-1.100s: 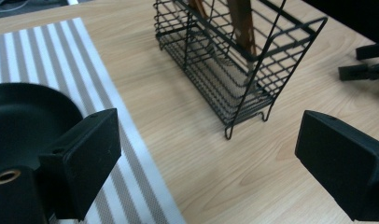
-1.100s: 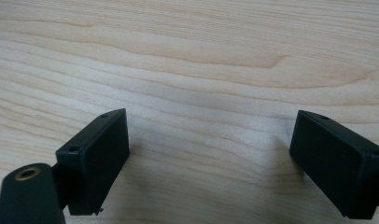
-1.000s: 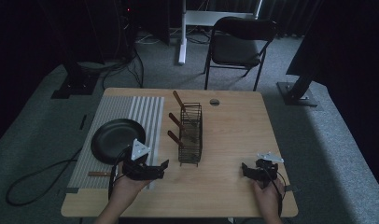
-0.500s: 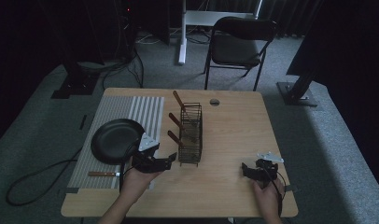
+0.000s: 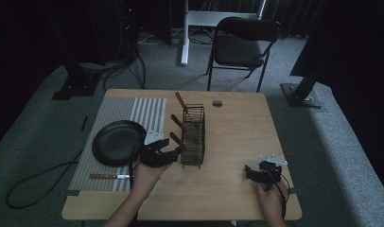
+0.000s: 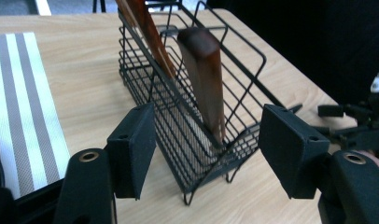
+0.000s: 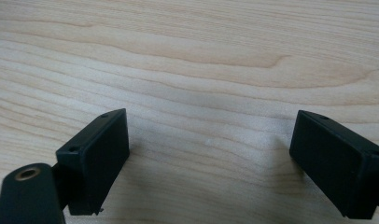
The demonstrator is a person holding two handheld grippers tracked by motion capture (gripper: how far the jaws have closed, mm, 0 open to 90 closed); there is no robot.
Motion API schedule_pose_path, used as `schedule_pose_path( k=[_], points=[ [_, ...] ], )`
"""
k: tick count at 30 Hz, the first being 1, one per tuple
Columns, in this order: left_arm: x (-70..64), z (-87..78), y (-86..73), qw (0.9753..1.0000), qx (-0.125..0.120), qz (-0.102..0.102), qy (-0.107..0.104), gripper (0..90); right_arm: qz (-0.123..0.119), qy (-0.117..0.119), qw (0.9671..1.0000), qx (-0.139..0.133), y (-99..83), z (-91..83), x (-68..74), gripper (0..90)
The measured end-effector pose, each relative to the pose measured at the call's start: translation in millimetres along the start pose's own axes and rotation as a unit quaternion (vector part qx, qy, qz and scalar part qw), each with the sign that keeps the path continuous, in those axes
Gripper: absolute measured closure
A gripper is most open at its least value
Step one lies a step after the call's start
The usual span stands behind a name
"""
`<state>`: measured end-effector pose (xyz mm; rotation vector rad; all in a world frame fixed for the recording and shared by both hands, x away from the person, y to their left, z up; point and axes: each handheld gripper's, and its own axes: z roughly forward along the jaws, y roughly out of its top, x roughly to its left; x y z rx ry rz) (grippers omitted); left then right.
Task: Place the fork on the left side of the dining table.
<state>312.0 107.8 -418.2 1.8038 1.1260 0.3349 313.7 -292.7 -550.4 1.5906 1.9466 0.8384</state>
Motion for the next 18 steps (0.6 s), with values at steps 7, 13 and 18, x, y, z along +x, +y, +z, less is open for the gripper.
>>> schedule_pose_path(
  k=[7,13,18],
  points=[
    [0.8,11.3,1.1,0.9999,0.008,-0.005,0.005,53.2,0.0,0.0,1.0,0.0,0.0,-0.1,-0.1,11.6],
    [0.0,15.2,0.6,1.0,-0.006,0.0,0.004,65.4,0.0,0.0,1.0,0.0,0.0,-0.1,-0.1,11.6],
    [-1.3,16.2,-1.4,0.9999,-0.01,0.003,-0.007,72.1,0.0,0.0,1.0,0.0,0.0,-0.1,-0.1,11.6]
  ],
)
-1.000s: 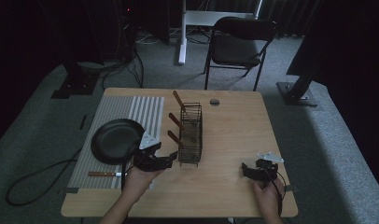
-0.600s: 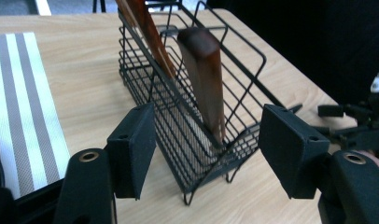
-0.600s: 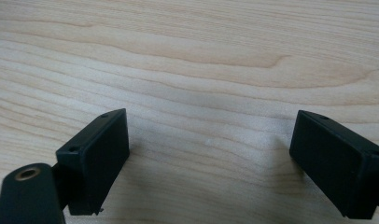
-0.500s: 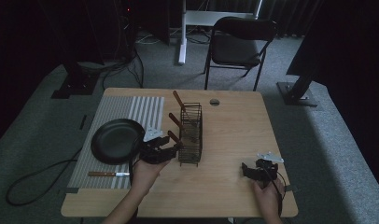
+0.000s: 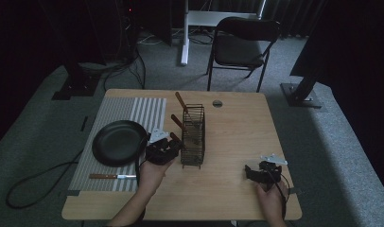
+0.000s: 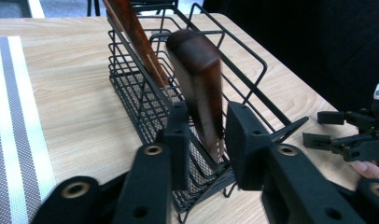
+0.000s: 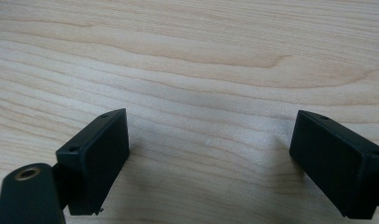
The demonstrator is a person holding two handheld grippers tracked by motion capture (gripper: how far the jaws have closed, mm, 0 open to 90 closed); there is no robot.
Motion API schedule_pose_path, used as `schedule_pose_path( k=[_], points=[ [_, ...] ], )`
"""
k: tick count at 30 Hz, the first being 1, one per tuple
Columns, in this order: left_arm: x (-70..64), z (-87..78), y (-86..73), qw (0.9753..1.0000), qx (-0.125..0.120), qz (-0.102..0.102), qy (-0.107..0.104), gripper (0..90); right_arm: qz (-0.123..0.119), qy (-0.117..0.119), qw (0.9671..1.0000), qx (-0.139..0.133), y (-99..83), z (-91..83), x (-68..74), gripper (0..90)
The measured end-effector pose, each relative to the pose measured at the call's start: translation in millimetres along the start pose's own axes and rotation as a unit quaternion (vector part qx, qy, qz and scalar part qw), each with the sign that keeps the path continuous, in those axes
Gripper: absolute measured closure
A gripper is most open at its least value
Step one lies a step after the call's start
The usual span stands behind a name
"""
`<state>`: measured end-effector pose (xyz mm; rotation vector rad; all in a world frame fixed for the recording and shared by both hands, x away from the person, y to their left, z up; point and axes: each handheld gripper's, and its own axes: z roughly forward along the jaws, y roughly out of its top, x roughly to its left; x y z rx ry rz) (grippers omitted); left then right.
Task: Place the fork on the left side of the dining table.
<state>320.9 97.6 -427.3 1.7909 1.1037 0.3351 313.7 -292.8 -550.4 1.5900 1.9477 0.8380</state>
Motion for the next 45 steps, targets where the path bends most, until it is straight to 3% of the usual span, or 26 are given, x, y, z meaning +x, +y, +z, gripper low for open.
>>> schedule_pose_path(
  k=[7,14,23,25,31,43,45],
  points=[
    [-2.6,-4.4,2.8,0.9997,-0.012,0.0,-0.02,80.0,0.0,0.0,1.0,0.0,0.0,0.0,0.0,11.6],
    [-6.1,-9.9,6.8,0.9994,-0.017,0.018,-0.025,80.3,-0.001,0.0,1.0,0.0,0.0,0.1,-0.2,11.6],
    [-4.2,-31.6,20.1,0.9988,-0.036,0.016,-0.03,80.3,0.0,0.0,1.0,0.0,0.0,-0.1,-0.1,11.6],
    [-3.0,-38.5,24.8,0.9982,-0.045,0.01,-0.037,80.3,-0.001,0.0,1.0,0.0,0.1,0.0,-0.2,11.6],
    [-4.5,-54.6,43.0,0.9969,-0.067,0.02,-0.035,80.3,-0.001,0.0,1.0,0.0,0.1,0.0,-0.1,11.6],
    [9.7,-58.5,89.5,0.9949,-0.096,0.02,-0.023,80.3,-0.001,0.0,1.0,0.0,0.0,0.0,-0.2,11.6],
    [13.9,-57.0,98.5,0.9946,-0.101,0.019,-0.014,80.3,-0.001,0.0,1.0,0.0,0.0,0.0,-0.2,11.6]
  ],
)
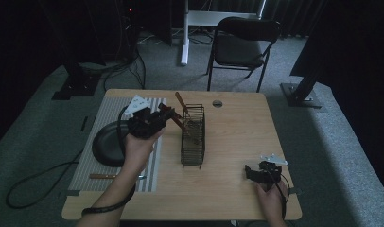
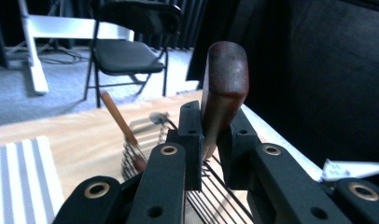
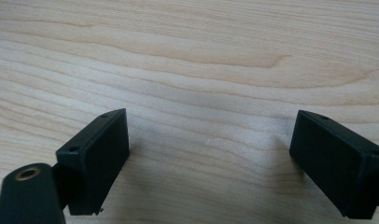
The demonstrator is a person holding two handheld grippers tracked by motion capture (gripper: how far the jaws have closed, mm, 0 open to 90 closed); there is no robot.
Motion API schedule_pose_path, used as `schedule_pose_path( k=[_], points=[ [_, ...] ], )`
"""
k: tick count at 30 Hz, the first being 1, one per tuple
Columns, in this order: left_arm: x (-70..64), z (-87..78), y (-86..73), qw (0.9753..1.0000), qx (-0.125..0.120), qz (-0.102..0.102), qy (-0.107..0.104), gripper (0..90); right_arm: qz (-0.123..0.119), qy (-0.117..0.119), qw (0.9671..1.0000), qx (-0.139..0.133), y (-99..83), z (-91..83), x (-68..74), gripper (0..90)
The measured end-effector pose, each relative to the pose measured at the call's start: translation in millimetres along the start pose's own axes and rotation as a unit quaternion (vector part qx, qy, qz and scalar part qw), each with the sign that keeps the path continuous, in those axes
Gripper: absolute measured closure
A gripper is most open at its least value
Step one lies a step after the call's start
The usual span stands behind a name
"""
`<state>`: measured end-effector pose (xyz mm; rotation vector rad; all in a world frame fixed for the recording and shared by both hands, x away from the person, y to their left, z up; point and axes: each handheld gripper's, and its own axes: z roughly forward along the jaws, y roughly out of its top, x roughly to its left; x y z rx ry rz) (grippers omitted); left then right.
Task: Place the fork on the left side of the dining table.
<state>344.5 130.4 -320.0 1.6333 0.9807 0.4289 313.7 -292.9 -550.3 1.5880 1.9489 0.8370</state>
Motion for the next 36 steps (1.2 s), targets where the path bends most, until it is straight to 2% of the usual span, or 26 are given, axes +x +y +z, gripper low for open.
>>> schedule_pose_path(
  k=[1,6,10,17,19,21,25,27,30,33,35,36],
  points=[
    [3.4,1.7,3.8,1.0,-0.001,-0.005,-0.002,80.3,0.0,0.0,1.0,0.0,0.0,0.0,0.0,11.6],
    [16.5,9.9,17.5,0.9997,-0.005,-0.01,0.022,80.3,0.0,0.0,1.0,-0.001,0.0,0.1,0.0,11.6],
    [27.2,13.7,21.4,0.9993,-0.007,-0.026,0.027,80.3,0.0,0.0,1.0,0.0,0.0,0.1,0.0,11.6],
    [45.6,9.5,25.6,0.998,-0.011,-0.028,0.056,80.3,0.0,0.0,1.0,-0.001,0.0,0.1,0.0,11.6],
    [53.0,7.0,25.3,0.9975,-0.01,-0.037,0.06,80.3,0.0,0.0,1.0,-0.001,0.0,0.1,0.0,11.6],
    [59.0,4.1,24.5,0.9969,-0.008,-0.038,0.069,80.3,0.0,0.0,1.0,-0.001,0.0,0.1,0.0,11.6],
    [68.9,0.5,22.6,0.9962,-0.005,-0.046,0.074,80.3,0.0,0.0,1.0,-0.001,0.0,0.1,0.0,11.6],
    [80.6,-3.0,19.9,0.9945,0.001,-0.045,0.094,80.3,0.0,0.0,1.0,-0.001,-0.1,0.1,0.0,11.6],
    [94.2,-5.3,15.5,0.9935,0.002,-0.069,0.09,80.3,0.0,0.0,1.0,0.0,-0.1,0.1,0.1,11.5],
    [105.0,-5.5,10.5,0.9918,0.01,-0.068,0.108,80.3,0.0,0.0,1.0,0.0,-0.1,0.1,0.1,11.6],
    [110.7,-4.5,6.2,0.9897,0.019,-0.061,0.128,80.3,-0.001,0.0,1.0,0.0,-0.1,0.1,-0.1,11.6],
    [114.4,-3.4,3.1,0.9894,0.024,-0.068,0.127,80.3,0.0,0.0,1.0,0.0,-0.1,0.1,0.1,11.5]
  ],
)
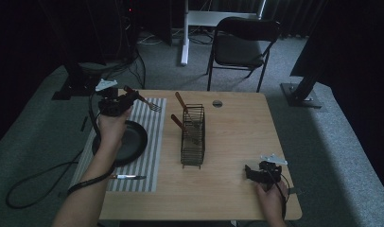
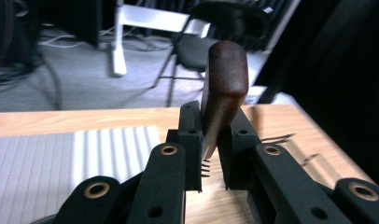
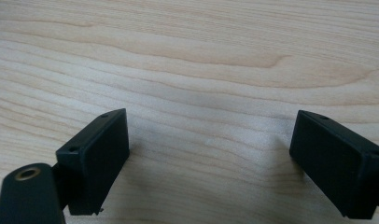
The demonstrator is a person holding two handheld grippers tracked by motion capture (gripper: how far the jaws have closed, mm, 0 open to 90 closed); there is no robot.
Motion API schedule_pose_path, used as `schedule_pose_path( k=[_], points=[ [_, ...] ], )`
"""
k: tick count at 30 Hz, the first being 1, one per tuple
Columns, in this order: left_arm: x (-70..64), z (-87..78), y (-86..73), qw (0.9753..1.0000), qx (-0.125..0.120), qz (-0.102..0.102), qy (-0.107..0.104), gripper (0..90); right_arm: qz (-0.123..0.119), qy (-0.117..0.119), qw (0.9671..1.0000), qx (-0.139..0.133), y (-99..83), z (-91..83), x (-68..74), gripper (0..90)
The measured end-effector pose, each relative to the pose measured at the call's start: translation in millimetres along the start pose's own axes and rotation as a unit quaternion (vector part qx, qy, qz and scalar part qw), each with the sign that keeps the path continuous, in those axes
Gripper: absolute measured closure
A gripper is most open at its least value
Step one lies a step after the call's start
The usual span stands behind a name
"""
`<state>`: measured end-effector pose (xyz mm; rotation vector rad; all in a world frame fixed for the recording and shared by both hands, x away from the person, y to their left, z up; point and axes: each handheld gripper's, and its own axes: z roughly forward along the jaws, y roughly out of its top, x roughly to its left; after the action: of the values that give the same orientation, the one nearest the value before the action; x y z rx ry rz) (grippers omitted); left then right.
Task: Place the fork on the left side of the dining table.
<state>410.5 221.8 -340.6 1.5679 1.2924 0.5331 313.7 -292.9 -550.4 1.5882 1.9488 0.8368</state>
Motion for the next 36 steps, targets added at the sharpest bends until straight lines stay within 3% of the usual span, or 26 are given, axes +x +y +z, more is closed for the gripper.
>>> schedule_pose_path(
  k=[8,13,14,19,22,28,30,36],
  points=[
    [24.5,17.7,-19.3,0.999,0.028,-0.033,0.009,80.3,0.0,0.0,1.0,0.0,0.0,0.0,0.0,11.6],
    [33.8,24.1,-27.3,0.9983,0.032,-0.045,0.016,80.3,0.0,0.0,1.0,0.0,0.0,0.0,0.0,11.6],
    [40.9,29.3,-30.5,0.9978,0.038,-0.05,0.021,80.3,0.001,0.0,1.0,0.0,0.1,0.1,0.2,11.6],
    [62.3,39.7,-36.0,0.995,0.035,-0.093,0.005,80.3,0.001,-0.001,1.0,0.0,0.2,0.2,0.3,11.6],
    [71.2,47.8,-38.5,0.9951,0.045,-0.088,0.008,80.3,0.001,-0.001,1.0,0.0,0.2,0.2,0.3,11.6],
    [87.3,61.9,-45.6,0.9928,0.051,-0.101,0.04,80.3,0.001,-0.001,1.0,0.0,0.2,0.2,0.3,11.6],
    [92.9,65.7,-48.1,0.9908,0.046,-0.123,0.035,80.3,0.001,-0.001,1.0,0.0,0.2,0.2,0.3,11.6],
    [101.6,77.7,-53.3,0.9888,0.057,-0.128,0.052,80.2,0.001,-0.001,1.0,0.0,0.2,0.2,0.3,11.6]
  ],
)
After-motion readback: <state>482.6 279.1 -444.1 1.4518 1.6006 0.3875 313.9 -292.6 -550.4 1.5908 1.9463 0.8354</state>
